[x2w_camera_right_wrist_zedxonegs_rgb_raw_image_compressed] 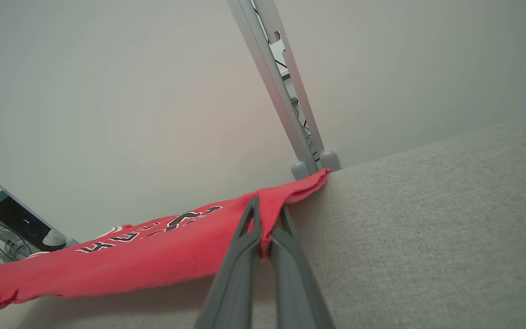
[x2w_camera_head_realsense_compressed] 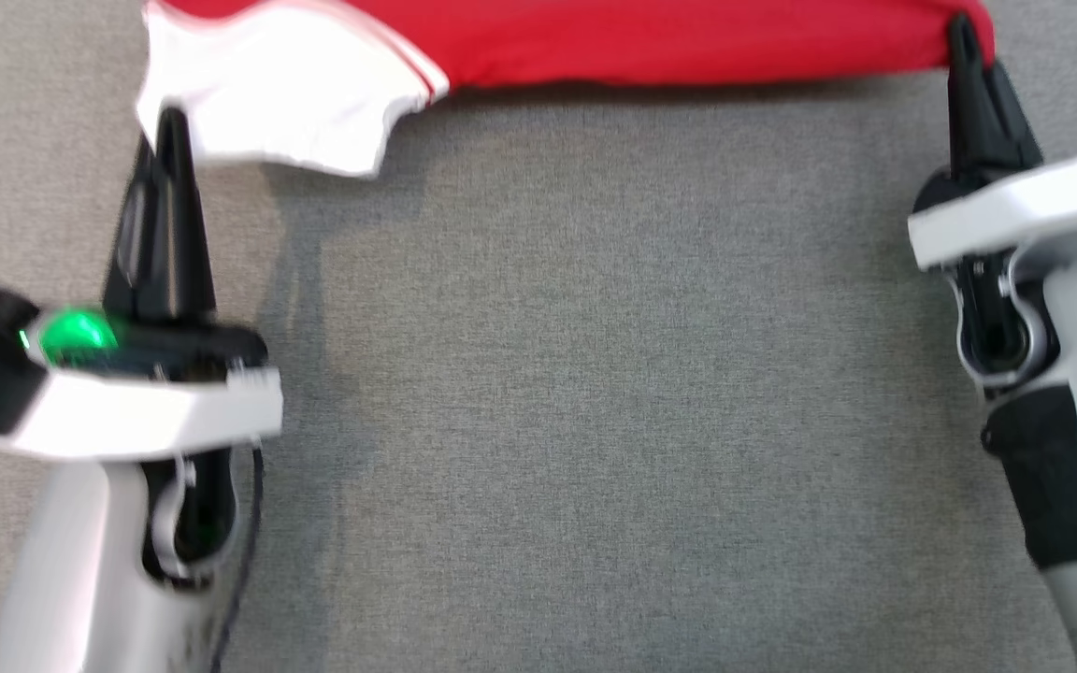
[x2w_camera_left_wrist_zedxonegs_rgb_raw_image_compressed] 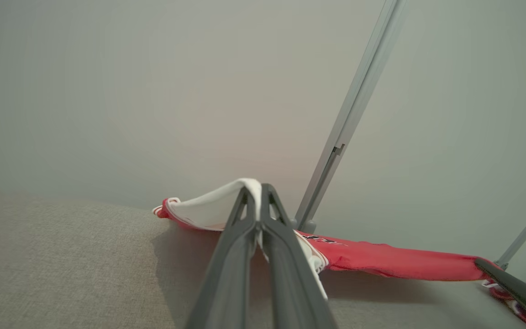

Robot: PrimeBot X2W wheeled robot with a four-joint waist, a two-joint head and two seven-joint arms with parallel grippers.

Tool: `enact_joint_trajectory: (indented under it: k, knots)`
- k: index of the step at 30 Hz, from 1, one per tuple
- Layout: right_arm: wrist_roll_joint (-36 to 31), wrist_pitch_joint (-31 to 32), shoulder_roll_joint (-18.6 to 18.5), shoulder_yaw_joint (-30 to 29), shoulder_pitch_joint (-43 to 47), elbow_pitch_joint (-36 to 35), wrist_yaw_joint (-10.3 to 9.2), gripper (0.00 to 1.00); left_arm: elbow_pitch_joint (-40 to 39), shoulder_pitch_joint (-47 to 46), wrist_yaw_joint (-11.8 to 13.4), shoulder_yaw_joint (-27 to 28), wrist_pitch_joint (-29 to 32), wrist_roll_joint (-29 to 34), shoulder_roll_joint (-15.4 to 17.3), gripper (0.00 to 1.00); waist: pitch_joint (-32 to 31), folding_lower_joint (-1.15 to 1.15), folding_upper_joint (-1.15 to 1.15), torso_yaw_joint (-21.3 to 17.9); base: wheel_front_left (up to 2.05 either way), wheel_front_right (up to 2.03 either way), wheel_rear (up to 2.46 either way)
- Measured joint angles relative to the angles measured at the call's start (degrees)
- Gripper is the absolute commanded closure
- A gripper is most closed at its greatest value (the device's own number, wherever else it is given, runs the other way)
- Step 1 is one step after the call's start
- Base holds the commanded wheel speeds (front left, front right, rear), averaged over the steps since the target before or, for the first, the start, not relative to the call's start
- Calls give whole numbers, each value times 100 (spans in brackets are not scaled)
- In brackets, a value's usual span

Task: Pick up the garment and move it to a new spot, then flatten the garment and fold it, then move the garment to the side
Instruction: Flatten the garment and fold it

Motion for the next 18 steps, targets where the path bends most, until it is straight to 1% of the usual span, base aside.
enact_joint_trajectory:
  k: [5,9,13,18]
  knots:
    - [-71,-14,59,-454,1057,-800,1,100,-343,1032,83,3,-32,-20,-131,100,-337,0,0,21,0,0,0]
    - [-290,-15,162,-803,1948,-1354,1,100,-557,1739,119,-57,-40,31,-242,100,-641,0,0,67,0,0,0]
    - [-392,-18,312,-1068,2785,-1781,1,100,-739,2349,156,-144,-51,87,-312,100,-968,0,0,135,0,0,0]
    - [-501,-23,446,-1289,3551,-2192,0,100,-987,2967,233,-182,-53,172,-357,100,-1368,0,0,201,0,0,0]
